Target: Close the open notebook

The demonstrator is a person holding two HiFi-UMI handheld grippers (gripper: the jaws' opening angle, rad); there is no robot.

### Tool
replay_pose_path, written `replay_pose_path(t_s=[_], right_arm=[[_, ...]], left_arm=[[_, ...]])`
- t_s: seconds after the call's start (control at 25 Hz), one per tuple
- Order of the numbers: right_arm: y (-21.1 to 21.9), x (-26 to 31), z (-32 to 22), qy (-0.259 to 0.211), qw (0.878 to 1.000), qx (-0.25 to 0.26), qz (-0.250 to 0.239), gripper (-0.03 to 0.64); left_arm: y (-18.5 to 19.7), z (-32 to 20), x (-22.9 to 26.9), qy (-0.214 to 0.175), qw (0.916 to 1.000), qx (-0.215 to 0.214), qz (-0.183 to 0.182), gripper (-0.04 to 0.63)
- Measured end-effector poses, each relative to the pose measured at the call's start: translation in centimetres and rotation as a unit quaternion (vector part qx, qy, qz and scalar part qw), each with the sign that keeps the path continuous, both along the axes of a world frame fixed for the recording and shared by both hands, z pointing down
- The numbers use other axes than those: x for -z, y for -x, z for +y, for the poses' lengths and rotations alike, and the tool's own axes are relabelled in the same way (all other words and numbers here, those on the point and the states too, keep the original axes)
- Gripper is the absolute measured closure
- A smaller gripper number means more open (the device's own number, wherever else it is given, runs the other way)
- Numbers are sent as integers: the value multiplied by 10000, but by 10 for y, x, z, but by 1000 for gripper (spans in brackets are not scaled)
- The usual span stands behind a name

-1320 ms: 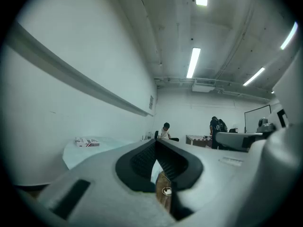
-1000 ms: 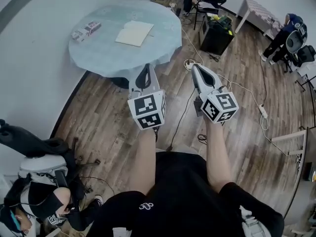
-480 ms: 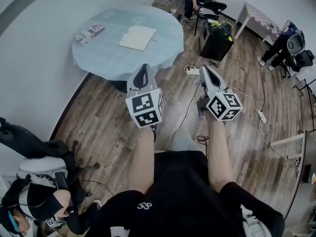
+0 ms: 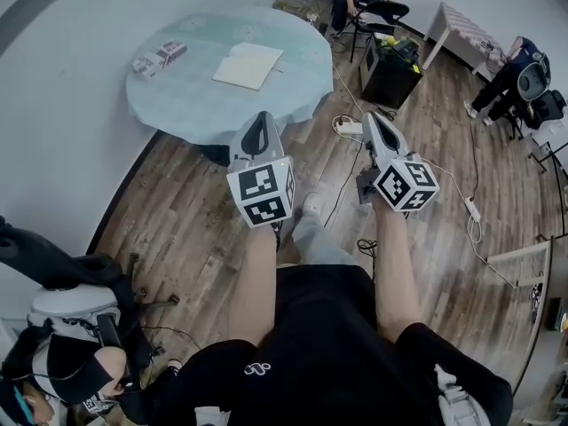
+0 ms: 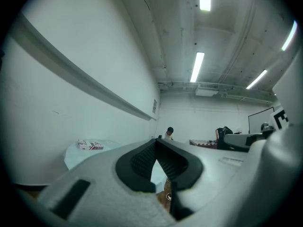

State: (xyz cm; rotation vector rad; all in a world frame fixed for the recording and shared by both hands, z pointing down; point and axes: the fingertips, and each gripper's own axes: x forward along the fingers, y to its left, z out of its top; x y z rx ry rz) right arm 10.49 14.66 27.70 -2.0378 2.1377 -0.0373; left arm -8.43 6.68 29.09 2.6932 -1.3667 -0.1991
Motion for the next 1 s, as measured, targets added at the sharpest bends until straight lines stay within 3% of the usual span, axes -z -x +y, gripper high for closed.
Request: replay_pose_path(t_s=[0.36, 0.76, 1.0], right_arm=[[-8, -31, -44, 5, 9997, 121, -231, 607], [-51, -71, -88, 368, 9987, -30, -364, 607], [-81, -89, -134, 682, 9971, -38, -334, 607]], left_arm=[[-3, -45, -22, -29, 9998, 163, -115, 592], [-65, -93, -56, 248, 9991, -171, -304, 592], [-90, -142, -78, 561, 9977, -87, -368, 592]])
